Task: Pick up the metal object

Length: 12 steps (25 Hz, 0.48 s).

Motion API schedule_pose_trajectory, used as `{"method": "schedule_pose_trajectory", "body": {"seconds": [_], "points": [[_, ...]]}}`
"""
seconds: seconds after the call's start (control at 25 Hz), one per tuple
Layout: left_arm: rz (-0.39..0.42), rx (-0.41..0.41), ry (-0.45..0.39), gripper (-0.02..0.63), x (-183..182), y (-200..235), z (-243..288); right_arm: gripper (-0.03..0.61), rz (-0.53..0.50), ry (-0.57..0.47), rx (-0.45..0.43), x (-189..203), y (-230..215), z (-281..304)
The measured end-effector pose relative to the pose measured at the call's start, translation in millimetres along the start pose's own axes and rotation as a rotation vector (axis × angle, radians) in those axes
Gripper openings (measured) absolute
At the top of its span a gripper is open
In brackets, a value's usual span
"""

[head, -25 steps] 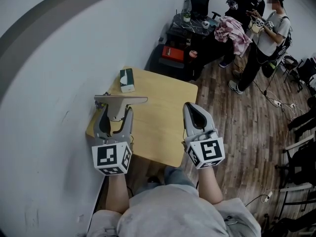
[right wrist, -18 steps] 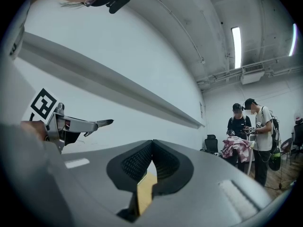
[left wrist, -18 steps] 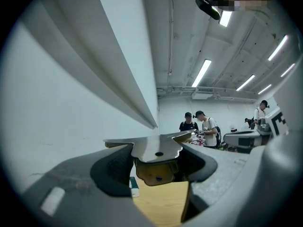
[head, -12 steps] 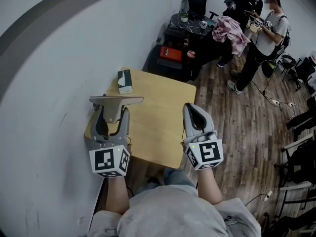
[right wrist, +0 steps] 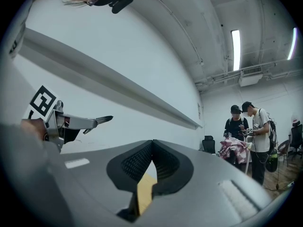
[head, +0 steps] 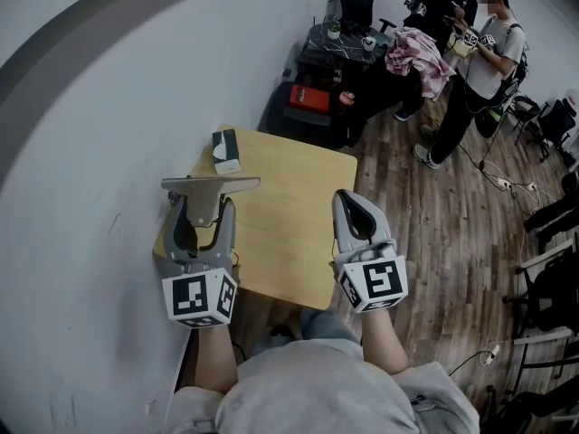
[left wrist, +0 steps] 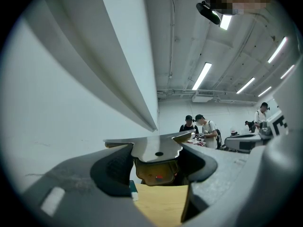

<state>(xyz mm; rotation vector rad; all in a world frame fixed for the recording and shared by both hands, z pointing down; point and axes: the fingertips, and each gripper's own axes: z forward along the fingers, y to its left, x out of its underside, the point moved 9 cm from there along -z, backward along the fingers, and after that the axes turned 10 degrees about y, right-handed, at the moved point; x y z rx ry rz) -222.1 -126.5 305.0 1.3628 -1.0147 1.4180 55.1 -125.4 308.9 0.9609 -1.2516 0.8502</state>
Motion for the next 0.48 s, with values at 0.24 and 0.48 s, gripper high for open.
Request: {"method": "schedule_pose_trajectory", "body": {"seconds": [0.24,0.48], "points": [[0.000,0.005,0.003,0.304,2.0,-2.9,1.8,-0.002,0.002,0.001,0.006,1.9,-1.7,-1.1],[0.009,0.011,0.005,0.304,0.5,-7.7,2.4,-0.002,0.002,0.000,0.006,2.0,-5.4,-4.1]]}}
